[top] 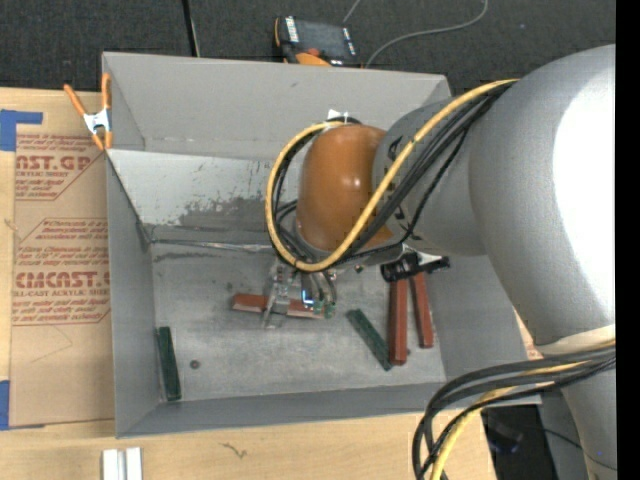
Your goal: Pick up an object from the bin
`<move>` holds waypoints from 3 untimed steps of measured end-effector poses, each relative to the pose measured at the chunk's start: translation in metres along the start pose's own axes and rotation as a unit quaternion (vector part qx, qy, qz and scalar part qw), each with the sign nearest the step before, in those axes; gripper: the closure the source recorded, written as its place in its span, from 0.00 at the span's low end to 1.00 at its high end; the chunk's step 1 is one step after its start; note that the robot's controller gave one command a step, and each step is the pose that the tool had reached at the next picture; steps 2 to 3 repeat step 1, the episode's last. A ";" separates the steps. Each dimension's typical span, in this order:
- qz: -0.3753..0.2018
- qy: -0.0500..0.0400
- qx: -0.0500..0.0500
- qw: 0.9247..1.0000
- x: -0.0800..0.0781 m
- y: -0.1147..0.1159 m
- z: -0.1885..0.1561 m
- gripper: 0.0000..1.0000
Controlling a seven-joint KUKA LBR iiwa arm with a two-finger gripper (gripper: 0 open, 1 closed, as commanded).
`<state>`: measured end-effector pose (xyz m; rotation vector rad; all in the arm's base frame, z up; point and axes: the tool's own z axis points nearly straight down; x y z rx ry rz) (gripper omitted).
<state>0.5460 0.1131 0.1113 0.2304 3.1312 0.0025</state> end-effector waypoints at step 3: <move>0.000 -0.002 -0.001 1.000 -0.001 0.001 -0.050 1.00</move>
Offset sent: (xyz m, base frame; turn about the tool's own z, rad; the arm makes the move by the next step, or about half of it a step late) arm -0.0001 -0.0001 0.0475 0.0000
